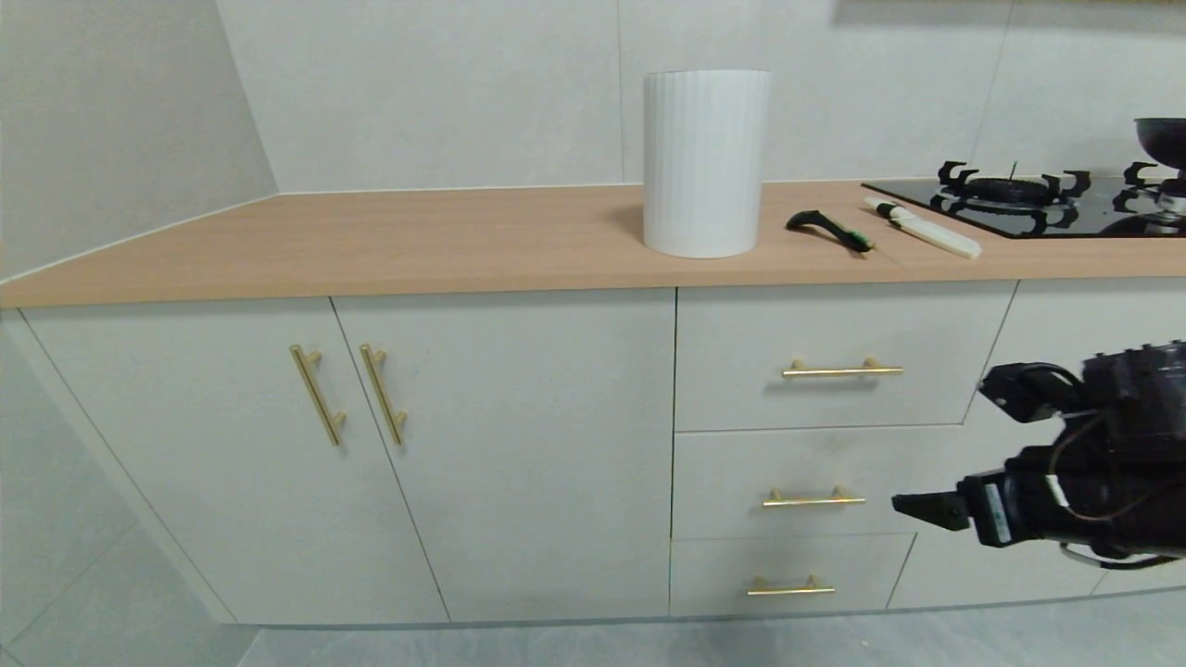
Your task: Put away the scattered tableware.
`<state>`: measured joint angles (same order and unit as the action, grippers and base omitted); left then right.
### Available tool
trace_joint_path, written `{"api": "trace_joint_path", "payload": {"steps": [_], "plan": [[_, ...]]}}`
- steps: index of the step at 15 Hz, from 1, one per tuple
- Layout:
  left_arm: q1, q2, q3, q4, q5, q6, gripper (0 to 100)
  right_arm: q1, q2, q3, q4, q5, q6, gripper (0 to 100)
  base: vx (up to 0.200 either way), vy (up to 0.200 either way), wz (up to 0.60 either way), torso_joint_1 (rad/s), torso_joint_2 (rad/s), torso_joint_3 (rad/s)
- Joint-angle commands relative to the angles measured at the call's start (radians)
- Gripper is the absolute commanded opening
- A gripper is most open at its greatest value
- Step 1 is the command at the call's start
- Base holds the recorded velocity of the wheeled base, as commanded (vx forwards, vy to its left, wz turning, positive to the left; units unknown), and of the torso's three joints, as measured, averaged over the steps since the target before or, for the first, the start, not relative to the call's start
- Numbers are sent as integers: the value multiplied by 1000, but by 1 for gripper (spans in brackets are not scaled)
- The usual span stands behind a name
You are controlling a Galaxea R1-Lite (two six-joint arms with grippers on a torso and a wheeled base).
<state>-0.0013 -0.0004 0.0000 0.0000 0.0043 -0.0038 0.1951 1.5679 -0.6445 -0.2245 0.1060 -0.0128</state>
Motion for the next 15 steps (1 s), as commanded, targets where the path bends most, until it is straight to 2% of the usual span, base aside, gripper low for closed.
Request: {"api": "trace_joint_path", "payload": {"steps": [1,3,4,5,7,10,15], "plan": [[0,0,0,0,0,-1,100,15,342,-100,-145,-31,0,100,0,0,0,0,0,0],[0,0,0,0,0,-1,100,14,434,-126,-230,-51,2,100,0,0,0,0,0,0],[0,0,0,0,0,-1,100,15,528,-127,-334,-68,27,100,0,0,0,0,0,0],[0,0,0,0,0,-1,100,15,552,-124,-357,-71,31,100,0,0,0,0,0,0],[0,0,0,0,0,-1,100,18,693,-121,-518,-115,57,100,0,0,0,0,0,0],[0,0,0,0,0,-1,100,23,776,-130,-688,-170,91,100,0,0,0,0,0,0],[0,0,0,0,0,-1,100,23,876,-184,-768,-238,93,100,0,0,0,0,0,0]]}}
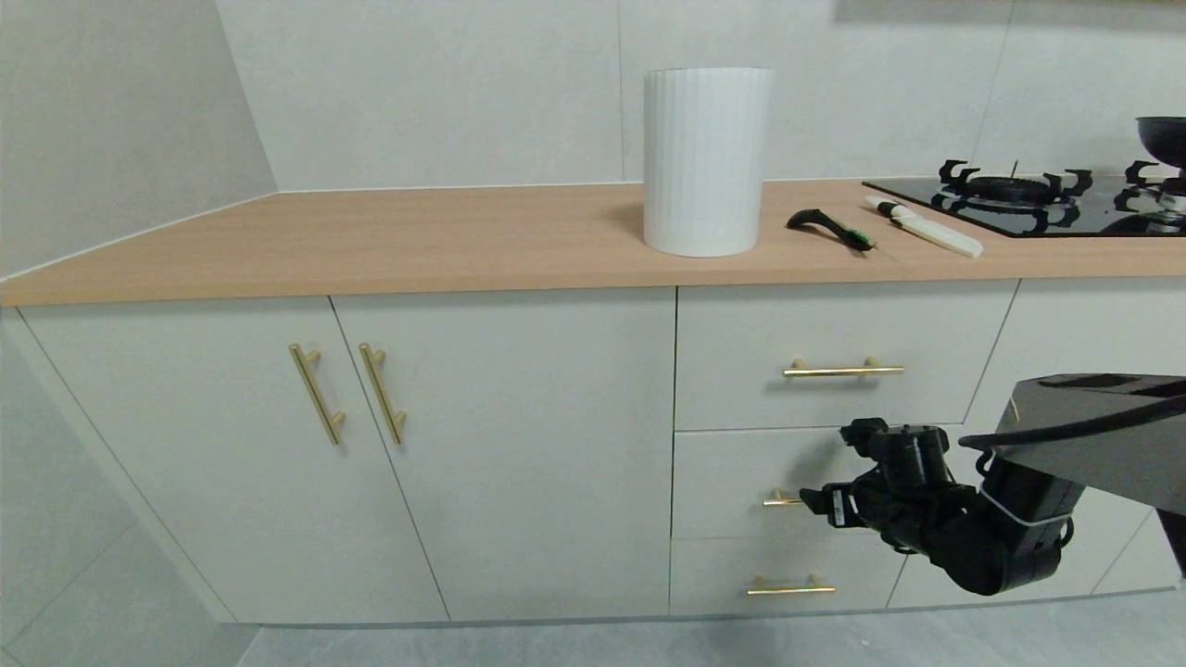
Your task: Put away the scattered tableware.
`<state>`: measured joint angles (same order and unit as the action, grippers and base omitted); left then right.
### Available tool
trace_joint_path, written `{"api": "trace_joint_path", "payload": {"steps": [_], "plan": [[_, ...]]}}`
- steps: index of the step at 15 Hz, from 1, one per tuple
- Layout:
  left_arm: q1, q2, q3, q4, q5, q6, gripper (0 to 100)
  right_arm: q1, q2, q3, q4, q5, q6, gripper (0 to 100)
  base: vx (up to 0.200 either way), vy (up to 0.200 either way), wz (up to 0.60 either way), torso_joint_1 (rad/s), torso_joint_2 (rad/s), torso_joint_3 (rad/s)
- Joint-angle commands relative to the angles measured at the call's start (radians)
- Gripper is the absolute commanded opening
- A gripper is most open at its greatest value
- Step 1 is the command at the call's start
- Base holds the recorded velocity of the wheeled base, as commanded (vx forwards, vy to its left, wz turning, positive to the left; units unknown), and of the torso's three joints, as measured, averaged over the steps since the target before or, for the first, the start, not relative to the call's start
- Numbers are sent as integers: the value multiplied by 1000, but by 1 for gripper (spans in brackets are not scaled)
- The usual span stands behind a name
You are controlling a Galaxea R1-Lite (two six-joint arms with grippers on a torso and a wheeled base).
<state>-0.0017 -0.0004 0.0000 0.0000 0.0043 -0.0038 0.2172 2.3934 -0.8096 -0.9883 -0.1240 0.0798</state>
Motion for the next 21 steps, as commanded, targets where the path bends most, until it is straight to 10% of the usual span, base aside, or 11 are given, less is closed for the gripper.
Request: {"api": "trace_joint_path", "payload": {"steps": [1,18,21], "plan": [[0,0,0,0,0,-1,100,1,58,-31,-4,-12,3,100,0,0,0,0,0,0],[0,0,0,0,0,-1,100,1,87,-59,86,-34,40,100,0,0,0,0,0,0],[0,0,0,0,0,-1,100,31,-120,24,270,18,25,100,0,0,0,0,0,0]]}}
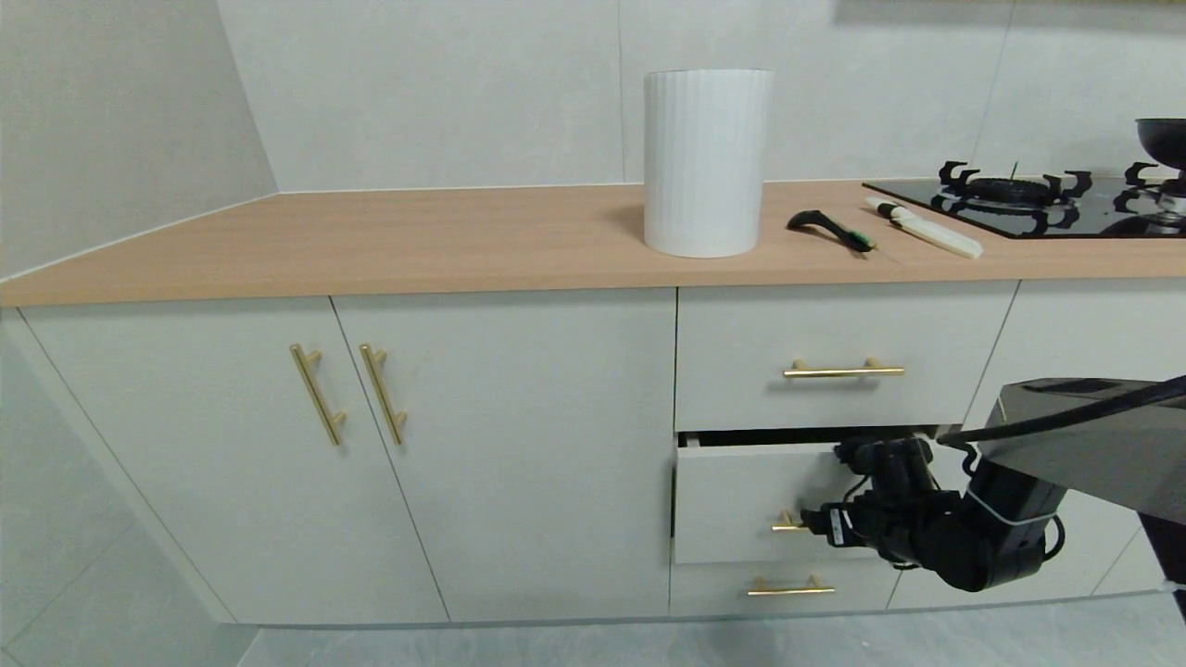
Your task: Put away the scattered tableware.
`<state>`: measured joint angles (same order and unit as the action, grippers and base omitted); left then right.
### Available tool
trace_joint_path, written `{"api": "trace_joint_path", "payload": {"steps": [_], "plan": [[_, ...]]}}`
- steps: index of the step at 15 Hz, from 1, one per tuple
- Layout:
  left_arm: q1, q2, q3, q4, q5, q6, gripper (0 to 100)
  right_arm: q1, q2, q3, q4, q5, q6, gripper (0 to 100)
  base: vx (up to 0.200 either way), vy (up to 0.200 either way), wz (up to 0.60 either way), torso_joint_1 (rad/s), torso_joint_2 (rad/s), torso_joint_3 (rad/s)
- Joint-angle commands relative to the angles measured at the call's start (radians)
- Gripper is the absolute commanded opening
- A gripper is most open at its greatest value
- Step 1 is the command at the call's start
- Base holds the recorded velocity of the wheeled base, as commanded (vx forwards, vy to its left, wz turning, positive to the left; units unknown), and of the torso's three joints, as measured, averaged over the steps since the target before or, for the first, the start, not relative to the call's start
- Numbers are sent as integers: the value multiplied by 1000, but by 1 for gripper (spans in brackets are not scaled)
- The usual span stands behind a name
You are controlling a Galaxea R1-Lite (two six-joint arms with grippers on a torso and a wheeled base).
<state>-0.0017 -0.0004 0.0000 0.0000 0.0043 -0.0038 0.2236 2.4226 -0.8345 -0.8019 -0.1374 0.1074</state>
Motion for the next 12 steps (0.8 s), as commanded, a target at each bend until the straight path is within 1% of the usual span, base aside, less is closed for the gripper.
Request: {"api": "trace_joint_path", "payload": {"steps": [1,2,3,4,5,6,9,11,12], "plan": [[0,0,0,0,0,-1,100,37,-220,67,142,55,-3,100,0,0,0,0,0,0],[0,0,0,0,0,-1,100,49,-266,74,182,61,-3,100,0,0,0,0,0,0],[0,0,0,0,0,-1,100,76,-385,77,297,61,-3,100,0,0,0,0,0,0],[0,0,0,0,0,-1,100,89,-467,71,375,62,-3,100,0,0,0,0,0,0],[0,0,0,0,0,-1,100,95,-500,67,406,62,-2,100,0,0,0,0,0,0],[0,0,0,0,0,-1,100,111,-589,60,458,62,1,100,0,0,0,0,0,0],[0,0,0,0,0,-1,100,131,-614,57,440,52,8,100,0,0,0,0,0,0],[0,0,0,0,0,-1,100,131,-557,58,359,41,18,100,0,0,0,0,0,0],[0,0,0,0,0,-1,100,131,-504,60,294,-2,18,100,0,0,0,0,0,0]]}}
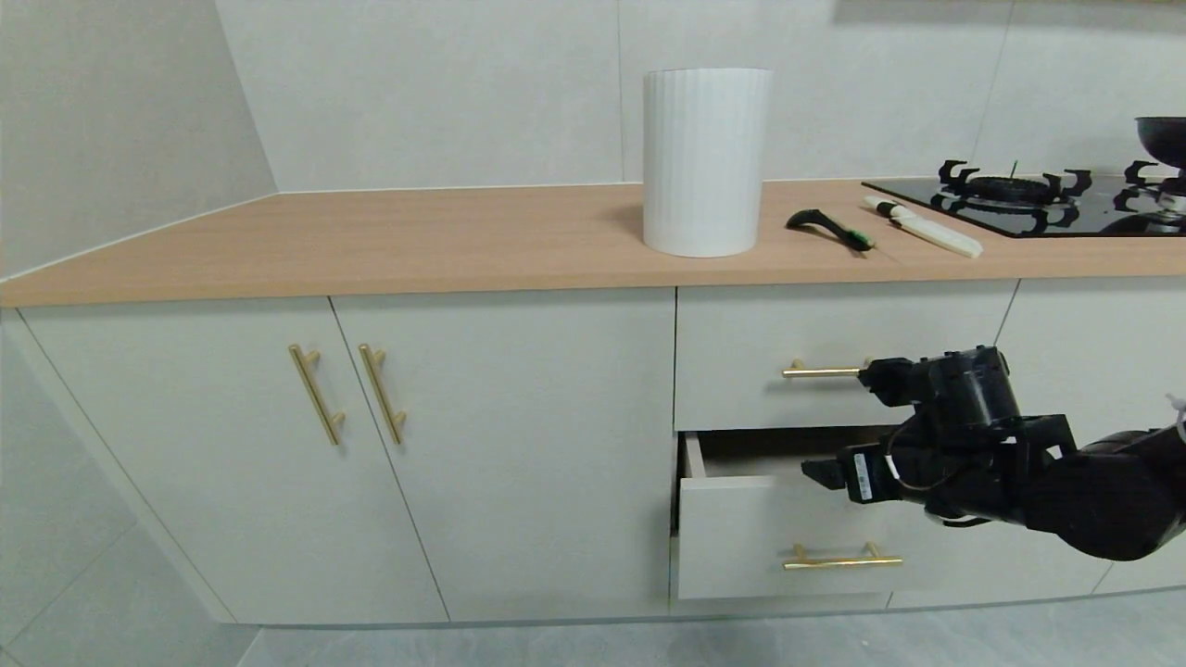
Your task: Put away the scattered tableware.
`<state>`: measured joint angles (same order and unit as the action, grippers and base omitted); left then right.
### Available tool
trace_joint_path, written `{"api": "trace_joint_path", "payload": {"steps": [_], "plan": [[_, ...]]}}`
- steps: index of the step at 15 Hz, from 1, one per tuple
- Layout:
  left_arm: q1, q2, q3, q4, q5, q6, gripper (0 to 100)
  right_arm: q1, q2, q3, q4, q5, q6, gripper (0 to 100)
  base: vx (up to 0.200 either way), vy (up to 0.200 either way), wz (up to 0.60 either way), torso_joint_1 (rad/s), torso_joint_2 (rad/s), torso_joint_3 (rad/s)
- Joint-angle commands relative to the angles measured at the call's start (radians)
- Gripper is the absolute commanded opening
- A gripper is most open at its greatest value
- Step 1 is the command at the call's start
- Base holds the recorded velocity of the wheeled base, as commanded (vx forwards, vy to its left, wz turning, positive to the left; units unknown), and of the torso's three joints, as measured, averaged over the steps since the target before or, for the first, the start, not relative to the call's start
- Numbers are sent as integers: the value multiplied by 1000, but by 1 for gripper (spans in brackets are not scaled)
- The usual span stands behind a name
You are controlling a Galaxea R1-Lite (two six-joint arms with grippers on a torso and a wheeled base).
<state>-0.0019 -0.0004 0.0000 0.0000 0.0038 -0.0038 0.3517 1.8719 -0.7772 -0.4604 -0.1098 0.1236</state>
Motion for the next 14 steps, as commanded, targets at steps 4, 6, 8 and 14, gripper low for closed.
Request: {"api": "trace_joint_path", "payload": {"steps": [4,6,8,14], "plan": [[0,0,0,0,1,-1,100,-8,220,0,-225,-99,1,100,0,0,0,0,0,0],[0,0,0,0,1,-1,100,-19,248,-14,-225,-99,1,100,0,0,0,0,0,0],[0,0,0,0,1,-1,100,-33,265,-22,-218,-97,1,100,0,0,0,0,0,0],[0,0,0,0,1,-1,100,-37,208,-28,-107,-71,1,100,0,0,0,0,0,0]]}}
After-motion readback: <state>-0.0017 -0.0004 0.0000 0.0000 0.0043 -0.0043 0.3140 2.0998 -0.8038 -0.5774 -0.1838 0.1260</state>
